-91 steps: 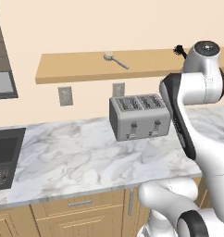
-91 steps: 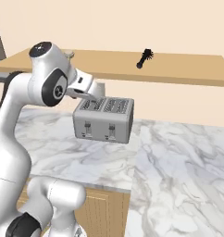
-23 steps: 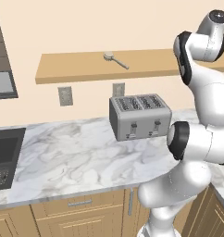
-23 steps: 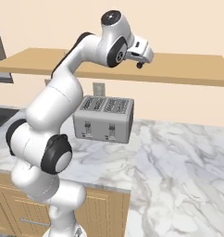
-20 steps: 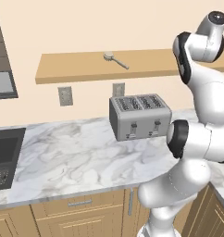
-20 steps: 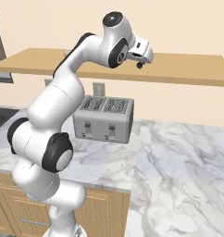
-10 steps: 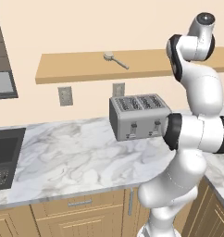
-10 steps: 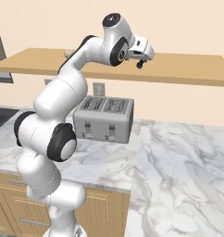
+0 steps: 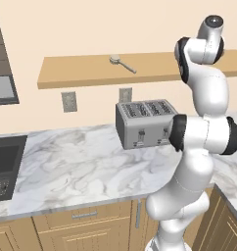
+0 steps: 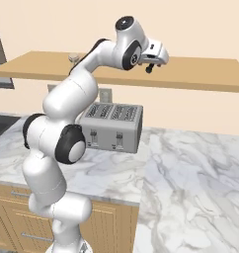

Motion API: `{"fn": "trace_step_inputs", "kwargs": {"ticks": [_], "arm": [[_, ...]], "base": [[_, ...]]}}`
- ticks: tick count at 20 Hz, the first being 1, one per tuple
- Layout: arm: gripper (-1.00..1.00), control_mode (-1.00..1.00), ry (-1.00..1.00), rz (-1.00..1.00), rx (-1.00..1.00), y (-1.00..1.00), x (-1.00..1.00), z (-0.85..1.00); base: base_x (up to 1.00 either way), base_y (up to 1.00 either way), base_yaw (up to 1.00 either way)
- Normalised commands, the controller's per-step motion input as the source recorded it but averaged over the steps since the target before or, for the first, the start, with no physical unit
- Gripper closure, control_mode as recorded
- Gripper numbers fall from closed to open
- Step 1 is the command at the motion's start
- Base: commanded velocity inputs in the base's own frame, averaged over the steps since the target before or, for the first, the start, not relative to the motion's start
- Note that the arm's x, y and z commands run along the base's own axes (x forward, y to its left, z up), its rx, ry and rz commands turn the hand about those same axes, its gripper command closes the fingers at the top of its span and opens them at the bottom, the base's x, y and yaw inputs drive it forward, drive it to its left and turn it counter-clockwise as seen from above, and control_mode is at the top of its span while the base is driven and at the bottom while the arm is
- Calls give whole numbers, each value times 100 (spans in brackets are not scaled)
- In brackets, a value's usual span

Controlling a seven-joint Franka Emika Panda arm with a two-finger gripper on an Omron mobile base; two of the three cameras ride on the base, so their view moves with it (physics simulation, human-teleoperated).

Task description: Locate and retrieve the dish brush and dish brush from the cabinet. Place them next to the sink.

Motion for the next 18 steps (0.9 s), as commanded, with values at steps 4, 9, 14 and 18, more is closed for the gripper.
{"fn": "trace_step_inputs", "kwargs": {"ticks": [4,9,14,18], "arm": [[-100,-100,0,0,0,-10,6,-14],[-100,-100,0,0,2,0,0,-20],[-100,-100,0,0,5,0,0,-26],[100,-100,0,0,5,1,0,-24]], "base": [[0,0,0],[0,0,0],[0,0,0],[0,0,0]]}}
